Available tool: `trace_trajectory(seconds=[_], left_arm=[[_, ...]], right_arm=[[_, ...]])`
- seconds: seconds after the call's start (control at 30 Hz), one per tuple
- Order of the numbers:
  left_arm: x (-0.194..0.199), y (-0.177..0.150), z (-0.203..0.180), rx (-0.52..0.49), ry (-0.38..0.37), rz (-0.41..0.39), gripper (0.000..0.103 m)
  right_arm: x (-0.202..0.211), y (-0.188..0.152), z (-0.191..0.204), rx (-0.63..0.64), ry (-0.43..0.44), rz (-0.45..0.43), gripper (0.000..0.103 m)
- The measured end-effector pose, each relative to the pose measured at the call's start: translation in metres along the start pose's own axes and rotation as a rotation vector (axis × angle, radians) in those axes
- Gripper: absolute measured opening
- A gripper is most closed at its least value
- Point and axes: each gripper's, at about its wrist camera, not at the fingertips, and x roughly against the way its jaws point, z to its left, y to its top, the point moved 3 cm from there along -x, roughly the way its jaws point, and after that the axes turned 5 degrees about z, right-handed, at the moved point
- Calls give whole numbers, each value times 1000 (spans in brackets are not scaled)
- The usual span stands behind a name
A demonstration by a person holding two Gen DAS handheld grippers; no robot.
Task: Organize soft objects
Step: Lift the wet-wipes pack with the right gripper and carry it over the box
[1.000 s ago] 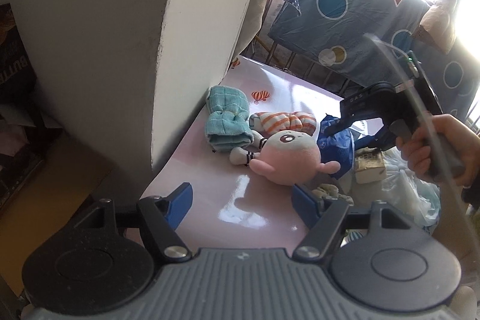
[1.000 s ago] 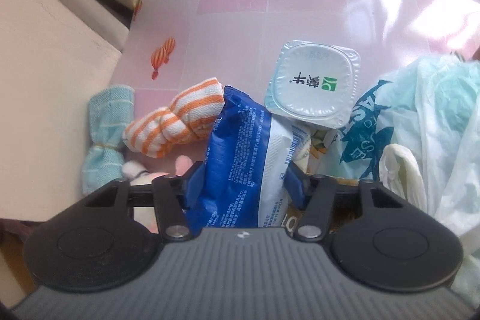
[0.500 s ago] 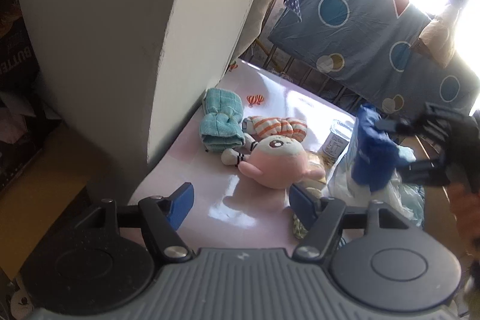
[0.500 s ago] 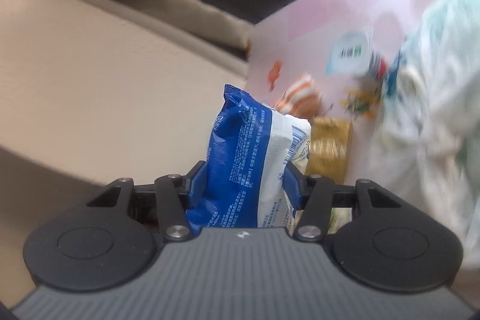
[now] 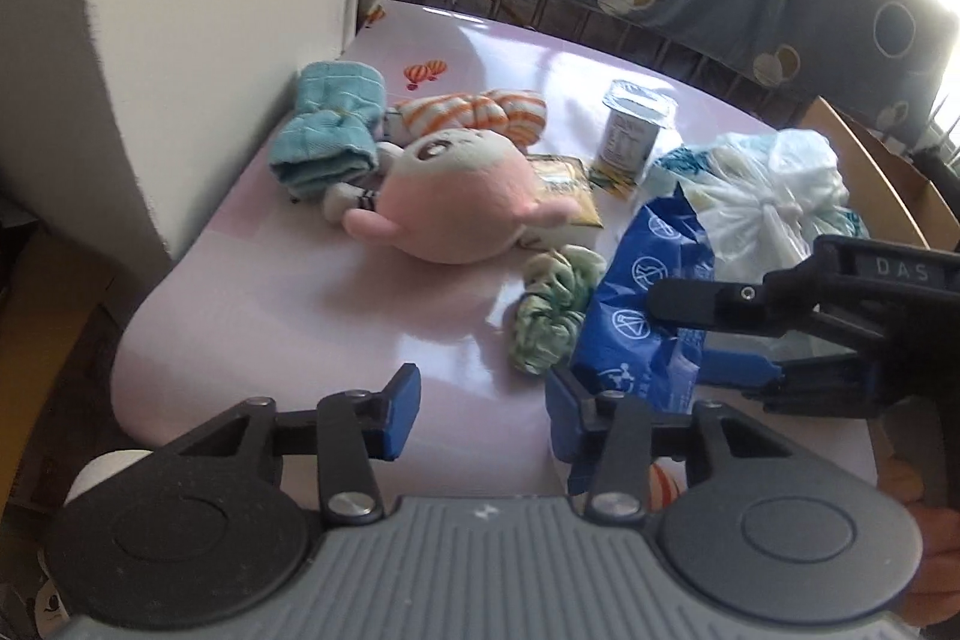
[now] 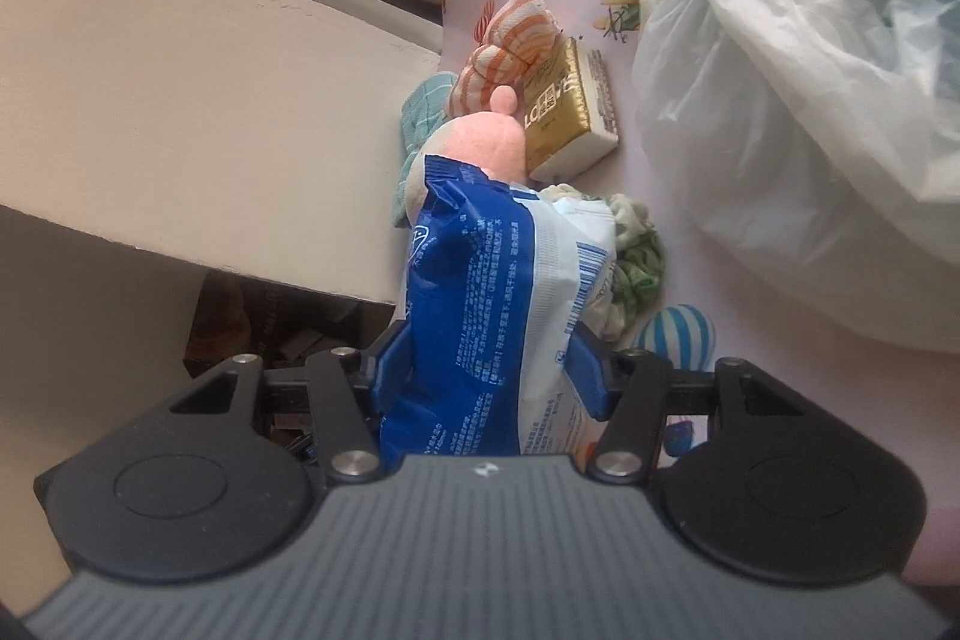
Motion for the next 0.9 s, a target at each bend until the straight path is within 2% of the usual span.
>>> trace_trajectory(seconds=[0.23,0.43,0.67,0.8,0.9], left_arm=[[-6,-6,-27,-88,-7,5,45],[-12,-13,-49,-152,-38,31,47],[-14,-19,-61,-173,-90,48,49],[-16,-13,-58,-146,-135,61,49],[-24,-7,-60,-145,-155,84,49]], right_arm=[[35,-7,-9,35,-97,-66,59],[66,-23,-29,36,-236,-138,59],[78,-37,-59,-40,-181,-163,59],[78,-41,-59,-46,-121,-168,59],[70,-37,-59,-41,-128,-167,59]])
